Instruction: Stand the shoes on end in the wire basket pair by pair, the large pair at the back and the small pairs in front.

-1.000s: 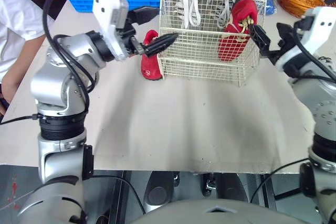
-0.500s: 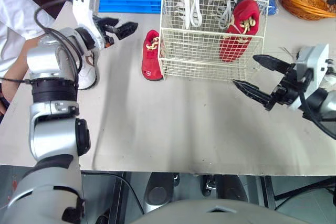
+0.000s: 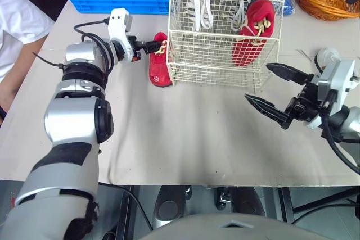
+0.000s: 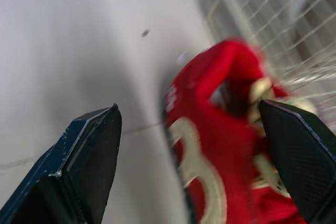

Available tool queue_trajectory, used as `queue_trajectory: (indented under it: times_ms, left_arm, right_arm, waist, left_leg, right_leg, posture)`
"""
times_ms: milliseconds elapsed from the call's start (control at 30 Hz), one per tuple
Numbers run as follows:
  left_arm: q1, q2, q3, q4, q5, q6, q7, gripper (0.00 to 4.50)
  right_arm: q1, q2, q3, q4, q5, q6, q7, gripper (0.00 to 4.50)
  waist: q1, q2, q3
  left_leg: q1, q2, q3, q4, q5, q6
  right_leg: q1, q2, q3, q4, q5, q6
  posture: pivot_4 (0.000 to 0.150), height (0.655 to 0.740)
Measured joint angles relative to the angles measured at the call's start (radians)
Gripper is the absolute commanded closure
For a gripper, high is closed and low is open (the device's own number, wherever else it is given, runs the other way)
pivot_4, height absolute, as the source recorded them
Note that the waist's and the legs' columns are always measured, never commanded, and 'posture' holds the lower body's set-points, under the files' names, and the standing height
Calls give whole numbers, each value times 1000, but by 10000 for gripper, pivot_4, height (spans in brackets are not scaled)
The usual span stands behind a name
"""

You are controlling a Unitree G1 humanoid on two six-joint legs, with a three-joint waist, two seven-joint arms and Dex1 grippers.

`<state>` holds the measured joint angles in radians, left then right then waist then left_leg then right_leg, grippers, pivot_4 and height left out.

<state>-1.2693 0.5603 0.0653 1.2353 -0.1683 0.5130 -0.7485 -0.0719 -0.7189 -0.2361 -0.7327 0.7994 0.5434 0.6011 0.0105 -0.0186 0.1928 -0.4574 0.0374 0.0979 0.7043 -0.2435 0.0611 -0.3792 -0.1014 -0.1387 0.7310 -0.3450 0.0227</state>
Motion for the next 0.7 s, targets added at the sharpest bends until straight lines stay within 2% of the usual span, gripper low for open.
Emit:
queue_trajectory:
  times_ms: [67,233,267,333,400,433,700]
  left_arm:
    - [-12,0,-1,19,23,-1,11,0]
    - [-24,-1,-3,33,56,-1,-2,22366]
    - [-24,-2,-4,33,60,0,-9,24624]
    - [-24,-4,-7,33,69,3,-20,35401]
    - [-24,-3,-7,33,73,5,-22,43071]
    - [-24,-2,-7,33,78,7,-24,44796]
    - [-15,45,62,25,47,39,-7,44806]
  right_arm:
    - [14,0,3,0,-25,-21,21,244]
    - [16,14,12,1,-62,-69,49,0]
    - [16,19,22,2,-71,-81,55,0]
    - [16,30,33,7,-84,-102,70,0]
    - [13,34,33,12,-89,-115,76,0]
    - [10,34,33,16,-92,-118,78,0]
    - [-32,43,53,50,-106,-127,94,0]
  waist:
    - [0,0,0]
    - [-3,-1,-1]
    - [-3,-1,-1]
    - [-3,-1,-1]
    - [-3,-1,-1]
    - [-3,-1,-1]
    - [-18,-1,-1]
  left_leg:
    - [0,0,0,0,0,0]
    - [2,0,1,0,0,0]
    - [2,0,1,0,0,0]
    - [3,0,1,0,0,0]
    - [3,0,2,0,0,0]
    - [3,0,1,0,0,0]
    - [2,0,1,0,0,0]
  right_leg:
    - [0,0,0,0,0,0]
    - [0,0,1,1,0,0]
    - [0,0,1,1,0,0]
    - [1,0,2,1,0,0]
    - [1,0,2,1,0,0]
    - [1,0,2,1,0,0]
    - [1,0,2,1,0,0]
  posture:
    - [1500,6860]
    - [1500,6860]
    - [1500,6860]
    - [1500,6860]
    - [1500,6860]
    - [1500,6860]
    - [1500,6860]
